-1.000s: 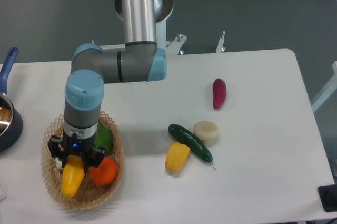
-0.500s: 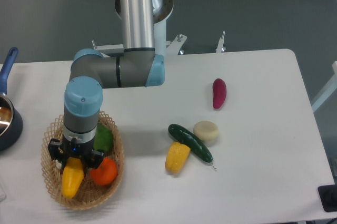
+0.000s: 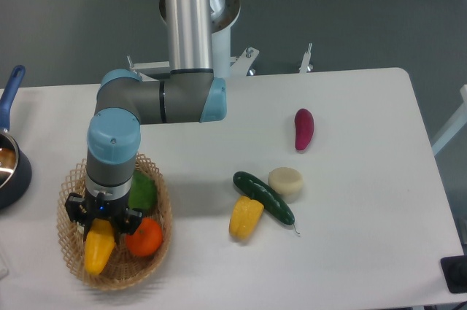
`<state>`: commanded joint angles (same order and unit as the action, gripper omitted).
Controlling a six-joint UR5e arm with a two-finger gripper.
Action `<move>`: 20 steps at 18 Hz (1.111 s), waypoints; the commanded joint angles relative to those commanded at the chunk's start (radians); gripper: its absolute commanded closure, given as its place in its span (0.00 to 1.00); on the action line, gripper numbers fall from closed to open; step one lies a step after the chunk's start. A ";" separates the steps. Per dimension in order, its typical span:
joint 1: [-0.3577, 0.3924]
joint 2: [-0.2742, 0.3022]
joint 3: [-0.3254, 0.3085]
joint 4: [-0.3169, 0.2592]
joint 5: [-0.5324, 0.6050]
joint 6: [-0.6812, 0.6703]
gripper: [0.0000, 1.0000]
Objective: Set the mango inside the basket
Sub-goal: 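Open the gripper to release the mango and raise it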
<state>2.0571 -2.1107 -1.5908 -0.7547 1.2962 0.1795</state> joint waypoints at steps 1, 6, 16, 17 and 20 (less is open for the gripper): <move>0.000 0.000 0.000 0.000 0.000 0.002 0.23; -0.002 0.020 0.002 -0.002 0.018 0.006 0.00; 0.096 0.156 0.117 -0.006 0.174 0.093 0.00; 0.116 0.182 0.118 -0.008 0.231 0.141 0.00; 0.140 0.215 0.114 -0.009 0.348 0.323 0.00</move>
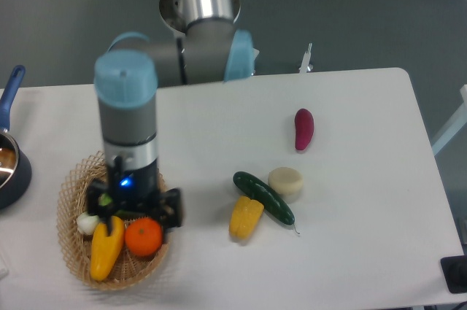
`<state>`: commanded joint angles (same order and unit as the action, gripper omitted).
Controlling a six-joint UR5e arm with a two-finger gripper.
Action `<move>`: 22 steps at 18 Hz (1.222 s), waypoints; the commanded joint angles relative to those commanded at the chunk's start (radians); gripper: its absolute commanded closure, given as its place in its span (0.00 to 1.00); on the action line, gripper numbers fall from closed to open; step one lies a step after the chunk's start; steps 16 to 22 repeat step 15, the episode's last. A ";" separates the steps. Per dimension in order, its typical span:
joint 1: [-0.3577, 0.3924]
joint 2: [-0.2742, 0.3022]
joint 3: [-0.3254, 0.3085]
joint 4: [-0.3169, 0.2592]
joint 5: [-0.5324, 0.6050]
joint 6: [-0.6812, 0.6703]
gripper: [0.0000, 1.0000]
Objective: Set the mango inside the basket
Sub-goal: 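Open the gripper to release the mango and raise it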
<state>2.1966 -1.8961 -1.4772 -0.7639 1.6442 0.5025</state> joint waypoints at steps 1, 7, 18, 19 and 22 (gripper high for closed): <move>0.017 0.017 -0.002 0.000 0.015 0.045 0.00; 0.109 0.135 -0.053 -0.063 0.016 0.256 0.00; 0.196 0.299 -0.222 -0.061 0.000 0.441 0.00; 0.196 0.299 -0.222 -0.061 0.000 0.441 0.00; 0.196 0.299 -0.222 -0.061 0.000 0.441 0.00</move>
